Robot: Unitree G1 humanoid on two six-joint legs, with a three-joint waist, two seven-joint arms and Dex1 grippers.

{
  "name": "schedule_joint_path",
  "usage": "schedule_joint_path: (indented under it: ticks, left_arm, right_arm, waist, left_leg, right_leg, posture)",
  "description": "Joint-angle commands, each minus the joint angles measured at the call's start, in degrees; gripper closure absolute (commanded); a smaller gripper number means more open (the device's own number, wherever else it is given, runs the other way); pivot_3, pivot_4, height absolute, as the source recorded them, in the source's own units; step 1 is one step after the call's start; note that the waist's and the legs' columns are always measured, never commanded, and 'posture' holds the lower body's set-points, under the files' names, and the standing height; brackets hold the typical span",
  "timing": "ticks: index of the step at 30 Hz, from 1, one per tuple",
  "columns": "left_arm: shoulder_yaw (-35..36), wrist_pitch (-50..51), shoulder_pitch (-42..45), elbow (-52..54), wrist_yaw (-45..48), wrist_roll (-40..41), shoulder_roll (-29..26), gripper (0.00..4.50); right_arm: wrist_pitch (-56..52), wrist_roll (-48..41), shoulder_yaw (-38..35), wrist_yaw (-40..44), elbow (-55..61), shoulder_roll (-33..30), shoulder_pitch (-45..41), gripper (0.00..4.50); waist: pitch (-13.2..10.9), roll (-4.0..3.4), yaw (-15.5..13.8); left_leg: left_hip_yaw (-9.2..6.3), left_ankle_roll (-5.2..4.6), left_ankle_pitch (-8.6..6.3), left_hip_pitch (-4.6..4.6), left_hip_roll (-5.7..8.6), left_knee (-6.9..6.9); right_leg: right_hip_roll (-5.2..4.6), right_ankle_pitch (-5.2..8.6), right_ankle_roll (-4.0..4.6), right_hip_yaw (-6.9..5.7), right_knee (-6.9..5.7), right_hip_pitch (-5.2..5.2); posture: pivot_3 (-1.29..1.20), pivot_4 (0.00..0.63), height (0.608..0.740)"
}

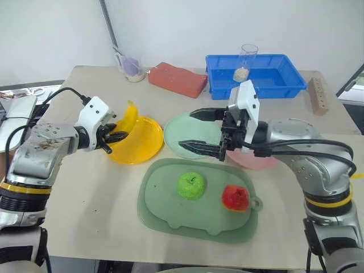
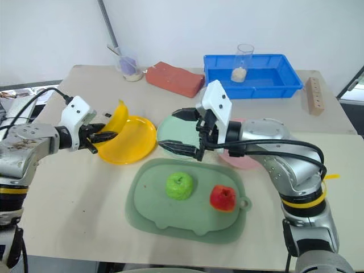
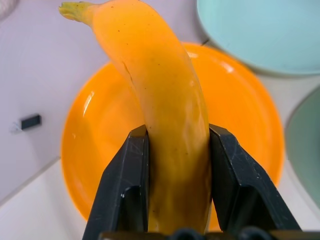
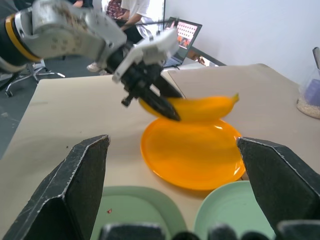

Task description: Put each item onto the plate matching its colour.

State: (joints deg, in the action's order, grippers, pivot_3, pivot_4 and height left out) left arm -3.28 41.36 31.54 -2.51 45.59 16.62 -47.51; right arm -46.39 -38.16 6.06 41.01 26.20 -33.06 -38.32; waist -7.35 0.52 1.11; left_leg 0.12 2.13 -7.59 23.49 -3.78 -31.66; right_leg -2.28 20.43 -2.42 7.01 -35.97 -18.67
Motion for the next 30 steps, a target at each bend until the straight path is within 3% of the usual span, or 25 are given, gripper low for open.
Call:
schedule_joint_path:
  ticks: [1,7,12,18,24,30]
  left_arm:
    - [0.16,-5.41,2.31,-4.03,0.19,-1.92,1.99,2.91]
    - [-0.05,-8.72,3.78,-7.66,1.18,-4.23,2.76,0.09]
    - [1.62,-7.75,4.75,-4.53,5.13,-3.11,-0.71,0.04]
    - [4.82,-8.68,2.20,7.77,17.59,5.83,-4.64,0.04]
    - [-0.14,-14.41,-1.95,19.47,24.72,10.03,-0.07,0.04]
    - [-9.55,-25.67,-3.27,15.44,29.12,4.21,5.91,0.04]
  right_arm:
    - [-0.30,0.55,-0.72,-0.62,0.62,0.06,-2.12,0.00]
    - [-0.21,1.56,-1.33,-0.44,0.19,-0.76,-1.37,0.00]
    - [-0.09,1.83,-2.40,-0.23,0.39,-2.20,0.14,0.00]
    - [1.28,-0.05,-6.15,4.97,2.23,-8.23,6.24,0.00]
    - [0.08,-4.33,-10.69,11.12,7.71,-15.03,15.12,0.00]
    - [-2.97,-8.90,-13.15,9.43,14.06,-18.54,18.98,0.00]
  waist:
    - [0.00,0.00,-0.24]
    - [0.03,0.05,-0.26]
    - [0.03,0.06,-0.20]
    - [0.03,0.05,-0.43]
    - [0.10,-0.09,-0.33]
    - [0.05,0.00,-0.05]
  left_leg:
    - [-0.01,0.00,0.00,0.06,-0.01,-0.02]
    - [-0.03,0.00,0.00,0.12,-0.06,-0.07]
    - [-0.03,0.00,0.01,0.13,-0.08,-0.06]
    - [-0.02,0.00,0.01,0.20,-0.10,-0.07]
    - [0.01,0.00,0.00,0.11,-0.09,-0.14]
    - [-0.05,-0.02,0.01,0.08,-0.11,-0.16]
  right_leg:
    - [0.02,0.00,0.00,-0.01,-0.05,-0.07]
    - [0.09,-0.01,0.00,-0.01,-0.10,-0.13]
    - [0.11,-0.01,0.00,-0.01,-0.11,-0.13]
    - [0.12,-0.01,0.00,-0.02,-0.09,-0.16]
    - [0.04,-0.01,-0.01,-0.09,0.03,0.39]
    - [0.15,-0.01,0.00,-0.02,0.03,0.40]
  posture:
    - [0.00,0.150,0.740]
    - [0.00,0.150,0.740]
    - [0.00,0.150,0.740]
    - [0.00,0.150,0.740]
    - [0.00,0.150,0.740]
    - [0.00,0.150,0.740]
